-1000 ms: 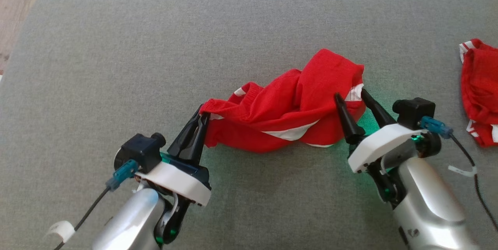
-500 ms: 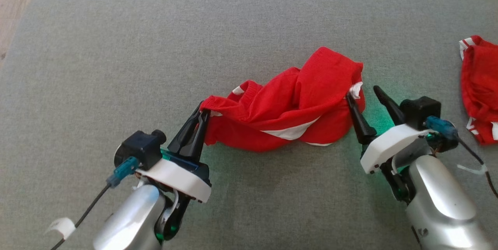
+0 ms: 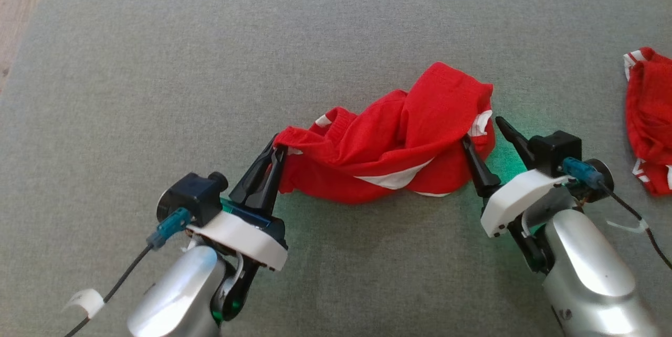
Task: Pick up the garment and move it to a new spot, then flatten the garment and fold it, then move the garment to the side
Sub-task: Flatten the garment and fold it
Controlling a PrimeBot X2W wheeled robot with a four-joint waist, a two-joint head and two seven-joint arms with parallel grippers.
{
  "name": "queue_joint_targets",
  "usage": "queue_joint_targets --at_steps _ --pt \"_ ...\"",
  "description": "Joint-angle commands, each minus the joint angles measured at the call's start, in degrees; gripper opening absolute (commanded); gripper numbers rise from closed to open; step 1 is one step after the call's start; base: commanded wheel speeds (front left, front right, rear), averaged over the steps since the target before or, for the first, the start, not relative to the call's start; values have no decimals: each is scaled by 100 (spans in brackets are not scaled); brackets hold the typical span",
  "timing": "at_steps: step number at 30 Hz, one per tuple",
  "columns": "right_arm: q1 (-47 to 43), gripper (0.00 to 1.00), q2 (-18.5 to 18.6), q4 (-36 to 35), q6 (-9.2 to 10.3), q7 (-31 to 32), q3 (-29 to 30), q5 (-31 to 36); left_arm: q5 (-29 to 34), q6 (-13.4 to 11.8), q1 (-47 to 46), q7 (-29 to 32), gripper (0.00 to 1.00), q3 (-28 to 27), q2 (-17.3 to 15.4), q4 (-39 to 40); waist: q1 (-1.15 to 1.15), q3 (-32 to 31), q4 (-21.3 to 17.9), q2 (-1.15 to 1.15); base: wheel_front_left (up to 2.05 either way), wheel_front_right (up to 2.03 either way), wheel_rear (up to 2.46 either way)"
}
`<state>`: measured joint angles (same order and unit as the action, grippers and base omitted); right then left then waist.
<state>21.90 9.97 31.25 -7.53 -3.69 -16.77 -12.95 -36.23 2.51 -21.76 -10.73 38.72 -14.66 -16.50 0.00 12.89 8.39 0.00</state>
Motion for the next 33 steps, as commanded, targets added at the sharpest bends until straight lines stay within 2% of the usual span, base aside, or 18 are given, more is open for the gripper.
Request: queue_joint_targets --at_steps 1,7,8,9,10,24,33 --pt "221 100 -22 -150 4 7 -162 -6 15 -24 -264 -42 0 -190 -86 134 0 2 11 0 0 0 0" --pt "262 100 -9 -115 4 22 -250 -35 4 -27 -271 -42 0 -169 -91 118 0 2 37 0 0 0 0" --pt "270 79 -4 -109 4 22 -269 -43 0 -28 -271 -43 0 -166 -92 115 0 1 42 0 0 0 0" --pt "276 26 3 -103 4 19 -286 -52 -3 -29 -270 -45 0 -164 -94 111 0 -1 47 0 0 0 0" --pt "284 0 13 -102 4 8 -305 -53 -7 -30 -269 -45 0 -161 -97 106 0 -4 49 0 0 0 0" --pt "162 0 151 -252 4 -147 -80 -138 -67 -95 -230 -91 0 -201 -173 69 0 -163 -69 0 0 0 0" --pt "-160 0 528 -1091 4 -239 45 -145 -127 -175 -253 -144 0 -374 -347 299 0 -459 -371 0 0 0 0"
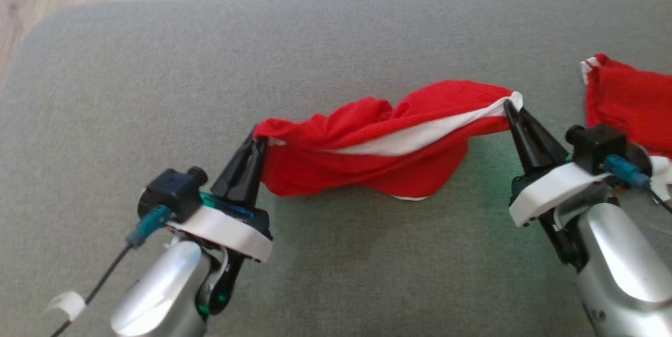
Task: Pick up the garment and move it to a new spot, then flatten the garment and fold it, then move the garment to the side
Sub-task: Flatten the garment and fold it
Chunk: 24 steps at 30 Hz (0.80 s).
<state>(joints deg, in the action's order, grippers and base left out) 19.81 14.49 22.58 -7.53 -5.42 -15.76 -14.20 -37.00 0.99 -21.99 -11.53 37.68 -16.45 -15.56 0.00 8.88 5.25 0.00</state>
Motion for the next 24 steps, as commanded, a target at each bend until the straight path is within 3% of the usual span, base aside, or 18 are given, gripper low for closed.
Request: queue_joint_targets --at_steps 1,8,16,24 --pt "25 0 130 -339 4 -66 -62 -19 -68 -27 -248 -59 0 -299 -189 252 0 -95 -88 0 0 0 0" --pt "48 0 584 -1216 4 -165 71 70 -55 -168 -589 34 0 -560 -438 722 0 -400 -323 0 0 0 0" --pt "463 0 909 -1909 4 -391 318 394 -390 -309 -1198 316 0 -1021 -494 1146 0 -646 -457 0 0 0 0" --pt "768 0 899 -2746 4 -540 664 973 -553 -910 -1700 225 0 -1687 -404 1773 0 -874 -617 0 0 0 0"
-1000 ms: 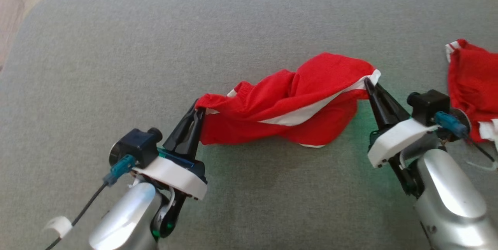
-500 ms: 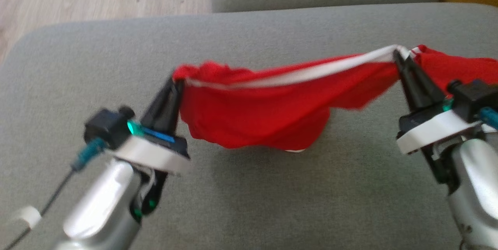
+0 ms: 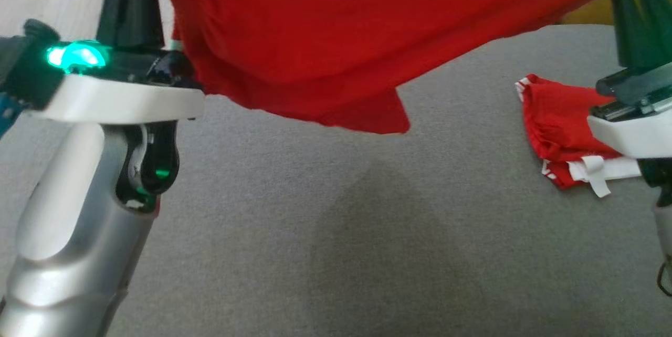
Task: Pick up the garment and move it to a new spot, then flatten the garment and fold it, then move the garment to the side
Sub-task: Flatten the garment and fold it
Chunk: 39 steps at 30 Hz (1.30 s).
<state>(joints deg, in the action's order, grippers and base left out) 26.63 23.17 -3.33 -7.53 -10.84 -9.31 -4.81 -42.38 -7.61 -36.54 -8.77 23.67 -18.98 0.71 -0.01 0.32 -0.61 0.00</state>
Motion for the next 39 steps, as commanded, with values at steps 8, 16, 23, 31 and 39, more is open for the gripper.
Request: queue_joint_targets --at_steps 8,16,23,31,39 --pt "-253 0 -231 -826 4 9 399 406 143 -343 18 -69 0 -426 -355 829 1 36 -123 0 0 0 0" --pt "123 0 -152 -698 4 504 377 327 181 -297 -427 366 0 -308 -505 775 1 634 -113 0 0 0 0" --pt "2103 0 53 848 4 769 -113 -226 288 201 -2212 485 0 -287 -478 -896 1 1718 -173 0 0 0 0" --pt "4327 0 -21 3145 4 69 -529 55 448 738 -4113 -350 0 -414 -98 -2986 1 2415 -232 0 0 0 0" --pt "3970 0 -26 4313 4 -260 -1281 -10 578 1354 -3618 -596 0 38 387 -3944 1 2422 -133 0 0 0 0"
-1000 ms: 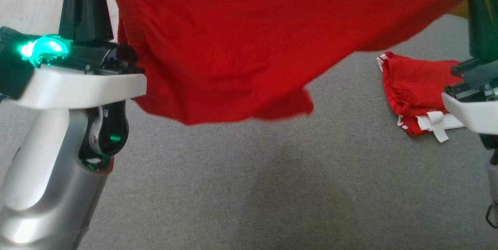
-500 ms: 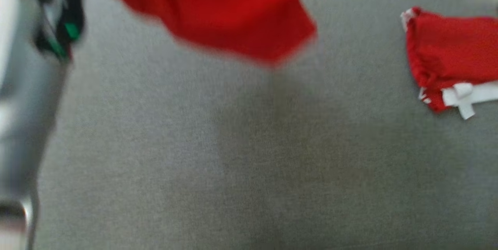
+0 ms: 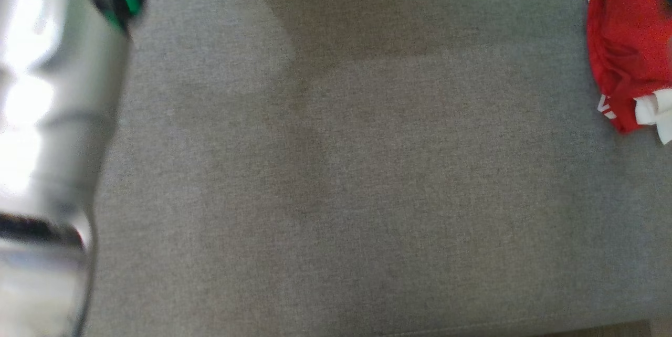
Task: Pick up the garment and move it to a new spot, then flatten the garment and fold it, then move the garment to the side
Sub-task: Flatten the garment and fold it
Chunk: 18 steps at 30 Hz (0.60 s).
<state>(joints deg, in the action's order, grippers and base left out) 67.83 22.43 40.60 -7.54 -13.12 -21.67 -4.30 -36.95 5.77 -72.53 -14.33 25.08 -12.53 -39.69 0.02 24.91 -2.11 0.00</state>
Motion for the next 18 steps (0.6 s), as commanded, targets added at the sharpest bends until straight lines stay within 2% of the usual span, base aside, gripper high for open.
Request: queue_joint_targets --at_steps 1,5,9,14,18 --pt "-295 0 71 51 5 -38 -267 -137 54 56 180 -49 0 -23 -228 9 -2 -72 24 0 0 0 0" --pt "-813 0 213 411 5 37 -1260 -619 133 144 1062 -62 0 334 -213 -208 -2 -260 43 0 0 0 0" --pt "-1214 0 508 454 5 277 -2207 -1338 -11 167 1986 -65 0 647 -268 22 -2 -507 73 0 0 0 0" --pt "-1651 0 1061 126 5 689 -3198 -2363 -101 169 2929 -65 0 1425 -568 363 -2 -830 136 0 0 0 0" --pt "-1897 0 1573 -286 5 994 -3811 -3086 -126 170 3343 -66 0 1873 -756 564 -2 -1053 161 0 0 0 0"
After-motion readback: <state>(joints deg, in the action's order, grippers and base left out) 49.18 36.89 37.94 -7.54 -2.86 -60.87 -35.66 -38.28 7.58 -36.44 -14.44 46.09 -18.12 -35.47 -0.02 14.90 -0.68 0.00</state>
